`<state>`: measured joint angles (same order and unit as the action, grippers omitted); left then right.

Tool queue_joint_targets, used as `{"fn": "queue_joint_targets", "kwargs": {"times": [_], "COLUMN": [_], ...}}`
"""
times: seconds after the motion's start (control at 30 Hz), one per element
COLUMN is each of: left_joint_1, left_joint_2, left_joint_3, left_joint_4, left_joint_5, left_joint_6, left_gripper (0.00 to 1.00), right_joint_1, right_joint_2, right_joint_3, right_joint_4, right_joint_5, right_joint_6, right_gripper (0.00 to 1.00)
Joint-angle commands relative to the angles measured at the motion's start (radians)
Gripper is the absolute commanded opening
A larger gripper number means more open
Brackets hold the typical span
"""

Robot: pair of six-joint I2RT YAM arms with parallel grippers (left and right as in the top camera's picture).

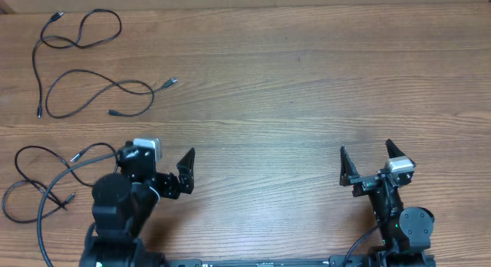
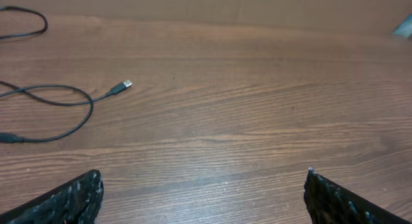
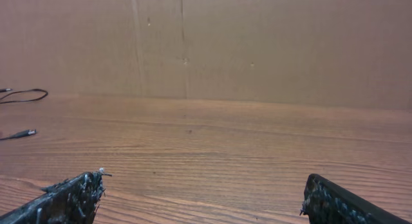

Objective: Untangle cables

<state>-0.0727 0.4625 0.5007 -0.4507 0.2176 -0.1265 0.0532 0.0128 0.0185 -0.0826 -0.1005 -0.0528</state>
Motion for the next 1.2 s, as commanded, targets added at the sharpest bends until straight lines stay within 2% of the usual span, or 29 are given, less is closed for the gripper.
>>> {"fn": "queue_joint_targets", "kwargs": {"times": [0.0,0.27,0.8,1.17], "left_joint_1": [-0.006,-0.005,-0.003,0.067], "left_joint_2": [-0.06,-0.158,-0.341,-0.433], "left_joint_3": [-0.074,-0.197,-0.276,-0.294], "left_joint_4": [0.051,0.134,0.135,0.139], "left_joint_5": [0.012,0.004,-0.072,-0.103], "left_joint_6": [0.018,0.019,0.019,0.021], "left_gripper": [1.0,1.0,1.0,1.0], "right_joint_1": [0.004,0.004,0.004,0.004], "right_joint_2": [-0.01,-0.01,-0.01,-0.01], "right_joint_3": [-0.01,-0.01,-0.01,-0.01], "right_joint_4": [0.005,0.005,0.005,0.005], "right_joint_5": [-0.006,-0.006,-0.006,-0.006], "right_joint_6": [-0.001,-0.001,-0.001,-0.001], "right_gripper": [1.0,1.0,1.0,1.0]}}
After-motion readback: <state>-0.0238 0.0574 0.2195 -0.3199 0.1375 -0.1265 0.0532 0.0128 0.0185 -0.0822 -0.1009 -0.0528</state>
